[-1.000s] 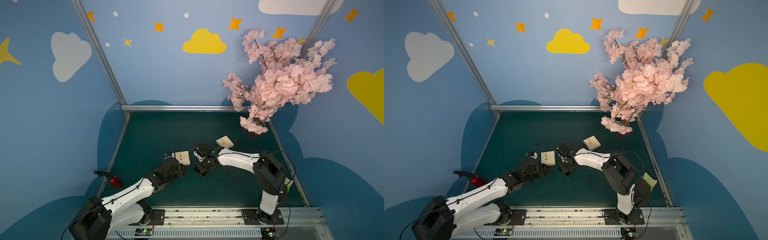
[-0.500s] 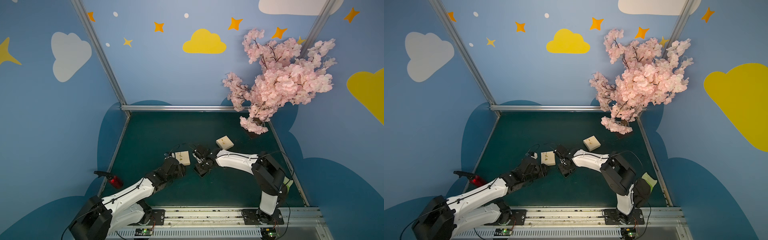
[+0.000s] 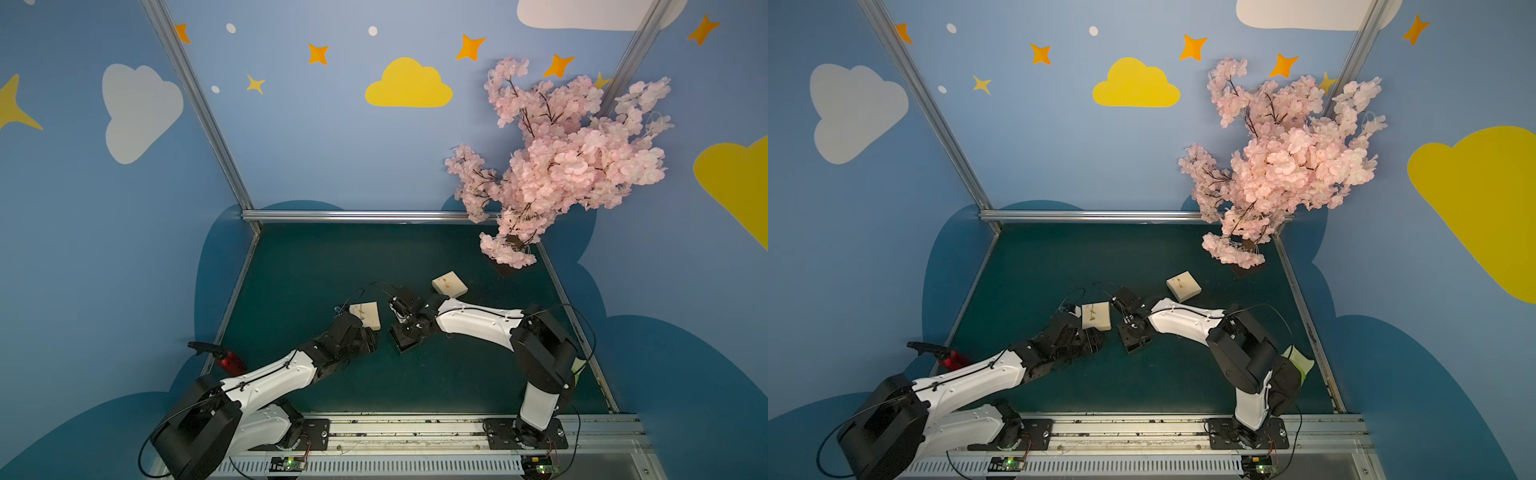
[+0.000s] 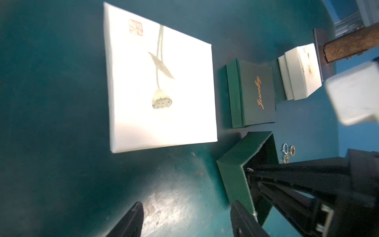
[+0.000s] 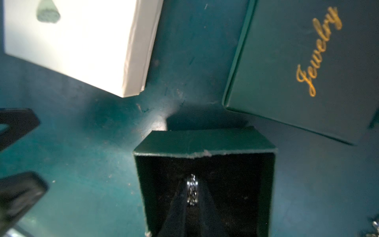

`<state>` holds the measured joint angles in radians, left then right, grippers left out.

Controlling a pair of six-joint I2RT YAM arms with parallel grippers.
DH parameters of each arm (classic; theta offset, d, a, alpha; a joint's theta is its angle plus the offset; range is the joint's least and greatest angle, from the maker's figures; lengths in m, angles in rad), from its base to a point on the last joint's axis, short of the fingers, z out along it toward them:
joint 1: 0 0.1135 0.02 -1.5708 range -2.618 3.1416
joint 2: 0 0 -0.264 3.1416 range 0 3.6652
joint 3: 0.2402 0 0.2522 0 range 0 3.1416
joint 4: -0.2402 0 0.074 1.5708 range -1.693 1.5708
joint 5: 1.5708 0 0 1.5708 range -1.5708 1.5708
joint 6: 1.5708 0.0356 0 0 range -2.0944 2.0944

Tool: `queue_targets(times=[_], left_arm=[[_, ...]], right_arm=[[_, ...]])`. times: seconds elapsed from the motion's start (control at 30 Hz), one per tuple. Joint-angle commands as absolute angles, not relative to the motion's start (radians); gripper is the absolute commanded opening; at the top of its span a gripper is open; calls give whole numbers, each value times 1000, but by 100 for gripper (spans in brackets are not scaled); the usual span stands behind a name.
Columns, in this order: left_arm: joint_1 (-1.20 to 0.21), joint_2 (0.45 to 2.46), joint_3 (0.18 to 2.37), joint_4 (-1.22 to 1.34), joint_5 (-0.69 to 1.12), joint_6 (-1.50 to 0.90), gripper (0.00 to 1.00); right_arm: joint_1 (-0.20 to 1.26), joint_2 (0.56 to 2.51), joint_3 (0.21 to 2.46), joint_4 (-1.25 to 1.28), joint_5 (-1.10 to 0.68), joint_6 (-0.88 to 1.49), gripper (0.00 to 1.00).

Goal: Take the rings out of the lift-off lid box
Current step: Take out the ring from the jewelry box.

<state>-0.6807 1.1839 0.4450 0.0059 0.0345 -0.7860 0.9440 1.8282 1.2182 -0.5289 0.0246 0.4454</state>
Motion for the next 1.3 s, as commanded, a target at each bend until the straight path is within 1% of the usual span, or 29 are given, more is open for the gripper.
queue_targets(times=[0.0, 0.3, 0.5, 0.63, 0.8, 0.93, 1.27], left_arm=[[-676, 1217, 484, 57, 60, -796, 71], [-678, 1319, 527, 163, 133, -843, 74], [-680, 1396, 602, 104, 159, -830, 73], [-684, 1419, 617, 100, 158, -836, 73], [-690, 1494, 650, 104, 181, -827, 70], [-691, 1555, 670, 111, 199, -828, 70], [-695, 1642, 710, 63, 206, -821, 70]], right_arm=[[927, 1793, 1195, -504, -1, 492, 5], [916, 1794, 1172, -475, -14, 502, 5], [901, 1773, 1160, -452, -28, 509, 5], [884, 1761, 1144, -419, -65, 517, 6], [862, 1757, 1130, -395, -97, 527, 6], [846, 1740, 1102, -351, -128, 532, 6], [825, 1695, 1075, -315, -143, 541, 6]])
